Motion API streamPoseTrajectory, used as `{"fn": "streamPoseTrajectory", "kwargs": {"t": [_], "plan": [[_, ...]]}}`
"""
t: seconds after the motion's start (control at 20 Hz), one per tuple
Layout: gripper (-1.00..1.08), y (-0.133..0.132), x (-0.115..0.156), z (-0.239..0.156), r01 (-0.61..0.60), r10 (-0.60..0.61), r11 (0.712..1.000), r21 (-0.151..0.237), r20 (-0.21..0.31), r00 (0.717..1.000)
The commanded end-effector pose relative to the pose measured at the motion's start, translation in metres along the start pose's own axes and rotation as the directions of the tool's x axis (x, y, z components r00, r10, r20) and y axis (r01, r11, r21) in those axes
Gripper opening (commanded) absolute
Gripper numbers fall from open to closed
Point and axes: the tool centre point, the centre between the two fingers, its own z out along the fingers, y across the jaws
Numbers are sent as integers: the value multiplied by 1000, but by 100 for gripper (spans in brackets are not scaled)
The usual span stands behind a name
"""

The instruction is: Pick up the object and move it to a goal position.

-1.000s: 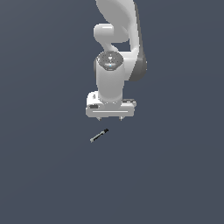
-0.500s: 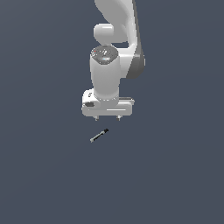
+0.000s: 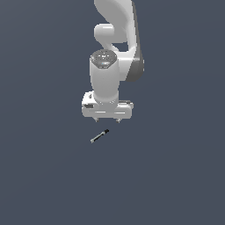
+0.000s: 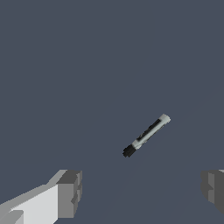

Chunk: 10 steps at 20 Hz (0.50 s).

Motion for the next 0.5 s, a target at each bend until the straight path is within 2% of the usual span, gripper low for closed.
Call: {"fn": "streamPoseTrajectory", "kwargs": {"t": [0.0,0.25,0.45], "plan": [[100,2,0,6,-39,39,999,2,1,999],[100,8,1,22,-151,151,988,6,2,988],[100,14,2,39,-268,268,963,9,4,963]]}}
